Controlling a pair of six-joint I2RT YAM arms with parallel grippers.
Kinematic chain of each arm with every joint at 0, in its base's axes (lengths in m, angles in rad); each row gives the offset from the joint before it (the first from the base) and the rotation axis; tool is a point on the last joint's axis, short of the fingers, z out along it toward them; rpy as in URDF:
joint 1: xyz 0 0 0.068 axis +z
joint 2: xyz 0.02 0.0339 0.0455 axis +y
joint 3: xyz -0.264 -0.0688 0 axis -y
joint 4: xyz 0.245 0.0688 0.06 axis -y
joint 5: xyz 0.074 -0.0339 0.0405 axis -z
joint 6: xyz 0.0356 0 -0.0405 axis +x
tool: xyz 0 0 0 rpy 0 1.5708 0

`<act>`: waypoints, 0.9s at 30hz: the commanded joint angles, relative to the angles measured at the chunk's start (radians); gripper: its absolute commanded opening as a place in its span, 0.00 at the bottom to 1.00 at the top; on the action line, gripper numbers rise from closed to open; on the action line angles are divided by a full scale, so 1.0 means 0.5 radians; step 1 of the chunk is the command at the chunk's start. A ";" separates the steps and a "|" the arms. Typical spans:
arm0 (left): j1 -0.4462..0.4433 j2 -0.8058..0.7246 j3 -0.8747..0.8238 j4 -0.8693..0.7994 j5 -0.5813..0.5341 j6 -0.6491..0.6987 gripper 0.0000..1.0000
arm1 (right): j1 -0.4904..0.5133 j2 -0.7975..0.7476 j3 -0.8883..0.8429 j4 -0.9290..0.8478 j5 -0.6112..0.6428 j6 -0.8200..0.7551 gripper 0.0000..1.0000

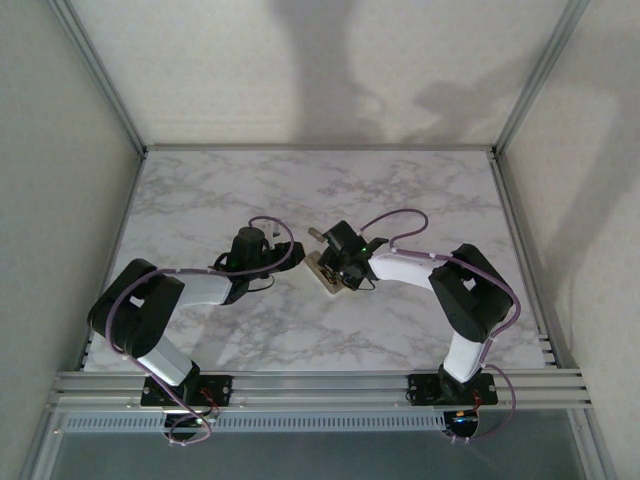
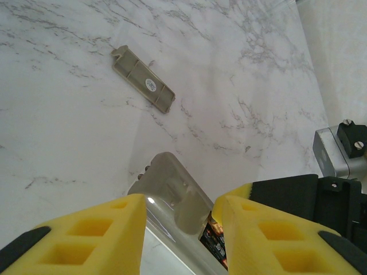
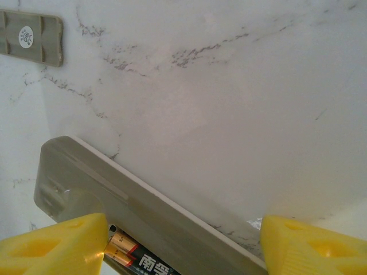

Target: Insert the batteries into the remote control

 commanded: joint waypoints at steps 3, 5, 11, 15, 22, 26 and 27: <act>0.017 -0.012 -0.007 0.035 0.023 -0.006 0.39 | 0.039 -0.010 -0.106 -0.047 0.007 -0.009 0.68; 0.017 -0.014 -0.006 0.033 0.023 -0.008 0.39 | 0.038 -0.013 -0.120 -0.037 0.009 -0.009 0.68; 0.015 -0.015 -0.007 0.036 0.029 -0.002 0.39 | 0.045 -0.011 -0.139 -0.018 0.010 -0.009 0.68; 0.014 -0.031 -0.017 0.042 0.049 0.013 0.40 | 0.046 -0.015 -0.136 -0.005 0.007 -0.020 0.69; -0.056 -0.136 -0.141 0.109 -0.005 0.007 0.49 | 0.046 -0.014 -0.121 0.037 -0.015 -0.059 0.77; -0.081 -0.134 -0.187 0.134 -0.012 -0.008 0.49 | 0.046 -0.061 -0.133 0.063 -0.017 -0.092 0.78; -0.084 -0.131 -0.181 0.131 -0.011 -0.008 0.49 | 0.046 -0.084 -0.141 0.064 -0.015 -0.100 0.78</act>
